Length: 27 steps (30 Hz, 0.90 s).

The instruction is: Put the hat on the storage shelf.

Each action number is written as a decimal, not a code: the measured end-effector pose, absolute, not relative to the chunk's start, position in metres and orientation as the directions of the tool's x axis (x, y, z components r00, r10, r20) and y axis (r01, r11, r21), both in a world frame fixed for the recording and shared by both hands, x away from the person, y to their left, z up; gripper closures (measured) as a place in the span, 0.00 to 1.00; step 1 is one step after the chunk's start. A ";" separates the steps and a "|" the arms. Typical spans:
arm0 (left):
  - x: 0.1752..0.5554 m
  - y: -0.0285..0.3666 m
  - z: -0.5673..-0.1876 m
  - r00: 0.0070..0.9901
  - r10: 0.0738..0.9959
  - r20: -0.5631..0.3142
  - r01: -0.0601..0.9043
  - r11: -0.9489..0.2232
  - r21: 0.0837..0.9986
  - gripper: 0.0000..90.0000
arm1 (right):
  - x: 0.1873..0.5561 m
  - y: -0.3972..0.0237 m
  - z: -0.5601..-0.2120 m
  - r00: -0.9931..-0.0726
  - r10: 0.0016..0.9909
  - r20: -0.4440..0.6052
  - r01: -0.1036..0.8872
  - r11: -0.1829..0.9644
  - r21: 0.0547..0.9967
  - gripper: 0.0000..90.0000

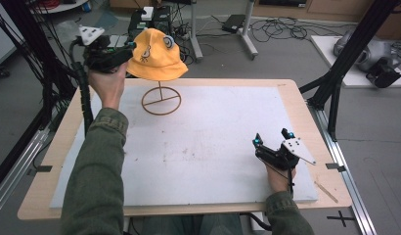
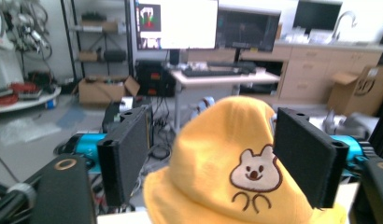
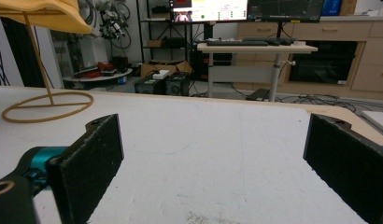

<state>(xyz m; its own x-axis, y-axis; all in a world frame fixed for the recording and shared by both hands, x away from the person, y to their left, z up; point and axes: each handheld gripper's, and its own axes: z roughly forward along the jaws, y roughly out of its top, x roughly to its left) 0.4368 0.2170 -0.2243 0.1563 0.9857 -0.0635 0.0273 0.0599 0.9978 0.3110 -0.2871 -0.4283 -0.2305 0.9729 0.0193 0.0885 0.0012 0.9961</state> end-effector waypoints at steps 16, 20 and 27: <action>0.347 0.274 -0.260 0.164 0.986 -0.031 -0.096 0.047 0.994 0.23 | 0.307 -0.288 -0.425 -0.212 0.977 0.017 0.067 -0.002 0.998 0.05; 0.329 0.281 -0.282 0.161 0.986 -0.048 -0.091 0.063 0.994 0.23 | 0.308 -0.288 -0.425 -0.208 0.978 0.011 0.066 0.003 0.998 0.05; 0.306 0.277 -0.324 0.073 0.997 -0.026 -0.087 0.032 0.996 0.22 | 0.307 -0.286 -0.425 -0.201 0.980 0.008 0.068 0.005 0.998 0.05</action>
<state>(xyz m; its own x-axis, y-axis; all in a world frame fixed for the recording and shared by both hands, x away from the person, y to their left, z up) 0.3057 0.2774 -0.3240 0.0731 0.9970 -0.0258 -0.0869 0.0321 0.9957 0.3070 -0.2860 -0.4253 -0.2011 0.9795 0.0084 0.0679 0.0054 0.9977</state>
